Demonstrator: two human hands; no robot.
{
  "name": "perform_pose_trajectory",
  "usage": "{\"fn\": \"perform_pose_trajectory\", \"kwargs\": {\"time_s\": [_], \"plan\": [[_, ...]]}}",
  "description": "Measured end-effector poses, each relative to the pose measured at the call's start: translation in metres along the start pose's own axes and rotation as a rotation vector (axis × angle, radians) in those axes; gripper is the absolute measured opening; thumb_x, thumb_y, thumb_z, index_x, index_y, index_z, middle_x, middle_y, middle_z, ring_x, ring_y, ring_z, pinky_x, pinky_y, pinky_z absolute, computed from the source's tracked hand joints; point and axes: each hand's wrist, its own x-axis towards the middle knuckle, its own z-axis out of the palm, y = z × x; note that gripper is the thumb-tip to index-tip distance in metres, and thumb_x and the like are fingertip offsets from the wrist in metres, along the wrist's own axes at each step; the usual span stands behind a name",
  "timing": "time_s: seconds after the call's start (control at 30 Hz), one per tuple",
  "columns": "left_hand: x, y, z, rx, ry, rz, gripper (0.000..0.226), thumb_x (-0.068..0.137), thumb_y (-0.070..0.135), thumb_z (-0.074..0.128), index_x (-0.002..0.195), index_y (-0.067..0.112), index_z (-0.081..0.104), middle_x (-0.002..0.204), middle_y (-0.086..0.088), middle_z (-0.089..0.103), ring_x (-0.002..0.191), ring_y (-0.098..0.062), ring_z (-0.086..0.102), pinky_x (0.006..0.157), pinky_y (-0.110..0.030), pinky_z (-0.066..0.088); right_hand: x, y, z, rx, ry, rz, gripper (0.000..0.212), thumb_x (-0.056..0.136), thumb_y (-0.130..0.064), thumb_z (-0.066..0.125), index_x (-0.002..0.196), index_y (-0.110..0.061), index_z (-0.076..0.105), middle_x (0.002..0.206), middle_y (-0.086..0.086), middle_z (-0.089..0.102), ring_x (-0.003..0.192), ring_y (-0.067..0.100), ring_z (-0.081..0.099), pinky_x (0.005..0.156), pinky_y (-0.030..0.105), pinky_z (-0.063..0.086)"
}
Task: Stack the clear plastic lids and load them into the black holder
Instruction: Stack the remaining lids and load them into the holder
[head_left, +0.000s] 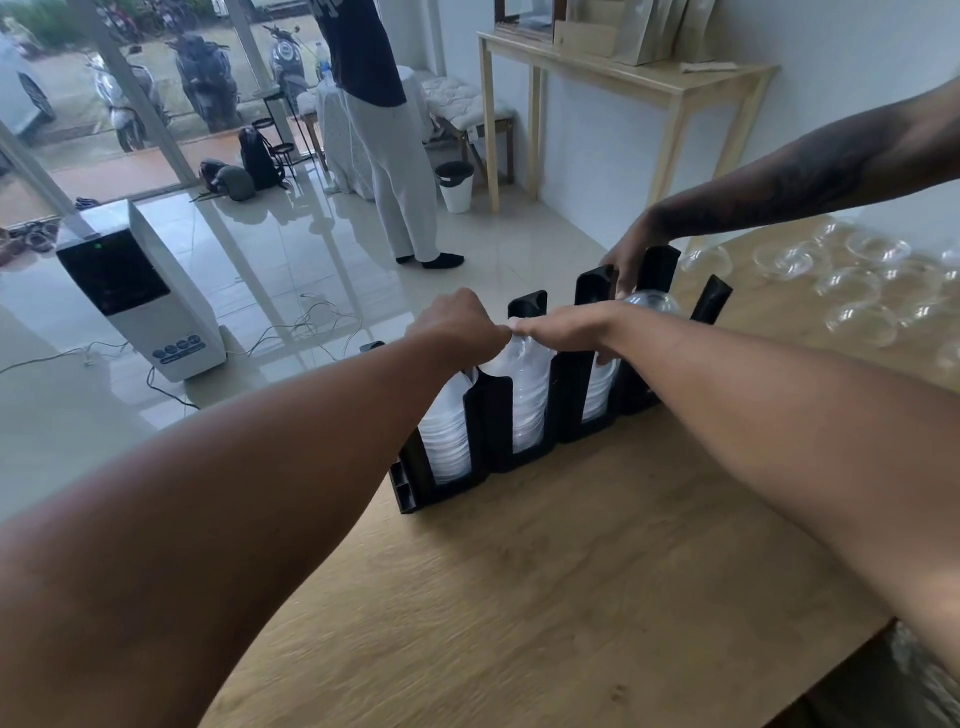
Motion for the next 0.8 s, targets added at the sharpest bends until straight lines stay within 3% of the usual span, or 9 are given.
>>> {"fn": "perform_pose_trajectory", "kwargs": {"time_s": [0.07, 0.23, 0.3, 0.37, 0.4, 0.5, 0.57, 0.7, 0.8], "plan": [[0.0, -0.001, 0.002, -0.008, -0.007, -0.008, 0.048, 0.083, 0.058, 0.067, 0.077, 0.011, 0.061, 0.072, -0.003, 0.066, 0.062, -0.019, 0.064, 0.055, -0.027, 0.044, 0.002, -0.006, -0.001, -0.009, -0.049, 0.021, 0.074, 0.102, -0.07, 0.024, 0.165, -0.031, 0.02, 0.171, 0.006, 0.02, 0.153, 0.029, 0.027, 0.1, 0.05, 0.033], [0.0, -0.006, 0.006, 0.05, -0.041, 0.003, 0.049, 0.083, 0.062, 0.066, 0.077, 0.014, 0.059, 0.069, -0.001, 0.065, 0.065, -0.018, 0.063, 0.062, -0.029, 0.046, 0.013, -0.015, -0.004, 0.052, -0.03, 0.027, 0.067, 0.104, -0.062, 0.031, 0.149, -0.015, 0.045, 0.15, 0.008, 0.048, 0.117, 0.025, 0.058, 0.083, 0.043, 0.035], [-0.001, -0.008, 0.006, 0.091, -0.032, 0.01, 0.046, 0.084, 0.061, 0.065, 0.079, 0.016, 0.058, 0.074, -0.001, 0.065, 0.071, -0.02, 0.063, 0.068, -0.031, 0.048, 0.019, -0.016, -0.003, 0.077, -0.015, -0.01, 0.057, 0.104, -0.061, 0.037, 0.123, -0.011, 0.054, 0.126, 0.011, 0.056, 0.089, 0.023, 0.06, 0.077, 0.035, 0.039], [-0.002, -0.009, 0.005, 0.108, -0.02, 0.014, 0.043, 0.085, 0.058, 0.065, 0.08, 0.016, 0.058, 0.077, -0.001, 0.066, 0.074, -0.02, 0.064, 0.071, -0.033, 0.049, 0.023, -0.014, -0.002, 0.064, 0.003, -0.019, 0.049, 0.102, -0.063, 0.041, 0.097, -0.015, 0.051, 0.108, 0.012, 0.057, 0.078, 0.023, 0.057, 0.077, 0.033, 0.045], [-0.003, -0.01, 0.004, 0.109, -0.013, 0.017, 0.041, 0.085, 0.056, 0.064, 0.08, 0.016, 0.059, 0.077, -0.001, 0.067, 0.075, -0.021, 0.065, 0.071, -0.033, 0.05, 0.025, -0.013, -0.002, 0.057, 0.002, -0.015, 0.05, 0.101, -0.064, 0.042, 0.097, -0.016, 0.05, 0.109, 0.014, 0.057, 0.081, 0.024, 0.057, 0.085, 0.035, 0.047], [-0.006, -0.009, 0.003, 0.135, 0.014, 0.024, 0.037, 0.087, 0.052, 0.064, 0.078, 0.016, 0.06, 0.07, 0.001, 0.068, 0.072, -0.02, 0.065, 0.07, -0.034, 0.048, 0.026, -0.014, -0.001, 0.044, -0.016, -0.009, 0.063, 0.101, -0.067, 0.042, 0.124, -0.01, 0.055, 0.128, 0.018, 0.061, 0.093, 0.029, 0.059, 0.109, 0.045, 0.046], [-0.007, -0.008, 0.004, 0.155, 0.019, 0.018, 0.038, 0.088, 0.053, 0.063, 0.077, 0.017, 0.058, 0.071, 0.0, 0.066, 0.072, -0.019, 0.064, 0.071, -0.035, 0.047, 0.026, -0.016, -0.001, 0.029, -0.014, -0.002, 0.072, 0.101, -0.066, 0.042, 0.143, -0.008, 0.052, 0.137, 0.018, 0.06, 0.098, 0.032, 0.063, 0.113, 0.045, 0.043], [-0.006, -0.01, 0.006, 0.16, 0.008, 0.001, 0.04, 0.089, 0.055, 0.06, 0.077, 0.017, 0.057, 0.076, 0.0, 0.064, 0.07, -0.019, 0.06, 0.074, -0.037, 0.046, 0.027, -0.015, -0.001, 0.06, -0.032, 0.011, 0.072, 0.099, -0.069, 0.043, 0.15, -0.018, 0.049, 0.151, 0.006, 0.053, 0.105, 0.028, 0.065, 0.094, 0.04, 0.038], [-0.005, -0.011, 0.007, 0.149, 0.006, -0.002, 0.042, 0.087, 0.059, 0.058, 0.081, 0.018, 0.061, 0.077, 0.001, 0.066, 0.071, -0.017, 0.059, 0.077, -0.038, 0.047, 0.026, -0.012, -0.004, 0.087, -0.011, 0.024, 0.074, 0.094, -0.073, 0.048, 0.138, -0.014, 0.058, 0.135, 0.015, 0.063, 0.092, 0.027, 0.064, 0.066, 0.037, 0.041]]}}
